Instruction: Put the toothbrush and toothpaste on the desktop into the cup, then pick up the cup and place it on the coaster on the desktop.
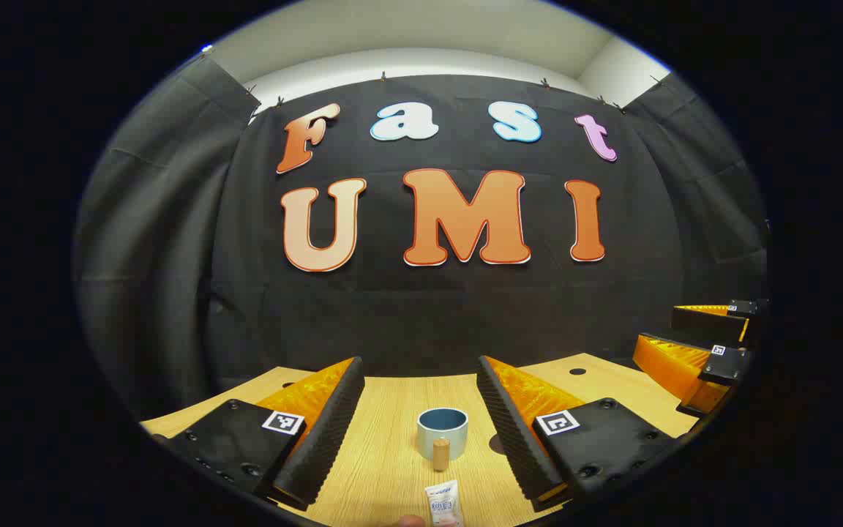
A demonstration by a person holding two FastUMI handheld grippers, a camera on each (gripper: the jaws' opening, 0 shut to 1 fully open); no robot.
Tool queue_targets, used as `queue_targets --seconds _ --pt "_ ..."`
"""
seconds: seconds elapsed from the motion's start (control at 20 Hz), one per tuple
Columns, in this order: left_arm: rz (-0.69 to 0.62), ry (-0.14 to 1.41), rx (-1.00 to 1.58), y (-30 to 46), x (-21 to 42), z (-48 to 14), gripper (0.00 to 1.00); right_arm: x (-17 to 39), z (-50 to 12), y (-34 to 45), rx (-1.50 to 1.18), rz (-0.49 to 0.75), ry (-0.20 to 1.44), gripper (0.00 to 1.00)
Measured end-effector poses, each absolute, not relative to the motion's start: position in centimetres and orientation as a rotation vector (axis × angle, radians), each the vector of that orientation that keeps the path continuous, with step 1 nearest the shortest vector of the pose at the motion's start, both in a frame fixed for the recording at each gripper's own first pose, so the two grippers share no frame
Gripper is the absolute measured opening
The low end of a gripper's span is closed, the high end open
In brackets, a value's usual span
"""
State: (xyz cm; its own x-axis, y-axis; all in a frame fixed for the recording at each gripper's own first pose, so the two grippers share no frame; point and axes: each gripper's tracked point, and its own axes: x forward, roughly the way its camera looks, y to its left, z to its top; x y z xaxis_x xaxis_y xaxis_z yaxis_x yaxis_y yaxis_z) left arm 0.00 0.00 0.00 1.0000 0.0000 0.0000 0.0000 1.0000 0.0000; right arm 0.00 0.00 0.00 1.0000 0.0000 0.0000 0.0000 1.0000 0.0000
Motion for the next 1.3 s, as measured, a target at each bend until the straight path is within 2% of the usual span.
queue_targets --seconds 0.05,0.5,0.95,1.3 --pt "-0.001 0.002 0.000 0.1 0.1 -0.2 0.99 0.1 -0.1 0.0 0.001 -0.002 0.004 1.00" --pt "0.008 0.027 -0.001 0.4 1.2 -1.4 0.99 0.9 -1.6 -0.2 0.016 0.006 0.038 0.98" --pt "0.016 0.019 0.067 0.7 2.0 -0.1 0.98 1.7 -0.8 -0.5 0.018 0.009 0.038 0.98" --pt "-0.033 0.068 0.031 0.7 2.6 1.7 0.99 1.8 0.7 -1.4 -0.044 0.032 0.082 0.98"
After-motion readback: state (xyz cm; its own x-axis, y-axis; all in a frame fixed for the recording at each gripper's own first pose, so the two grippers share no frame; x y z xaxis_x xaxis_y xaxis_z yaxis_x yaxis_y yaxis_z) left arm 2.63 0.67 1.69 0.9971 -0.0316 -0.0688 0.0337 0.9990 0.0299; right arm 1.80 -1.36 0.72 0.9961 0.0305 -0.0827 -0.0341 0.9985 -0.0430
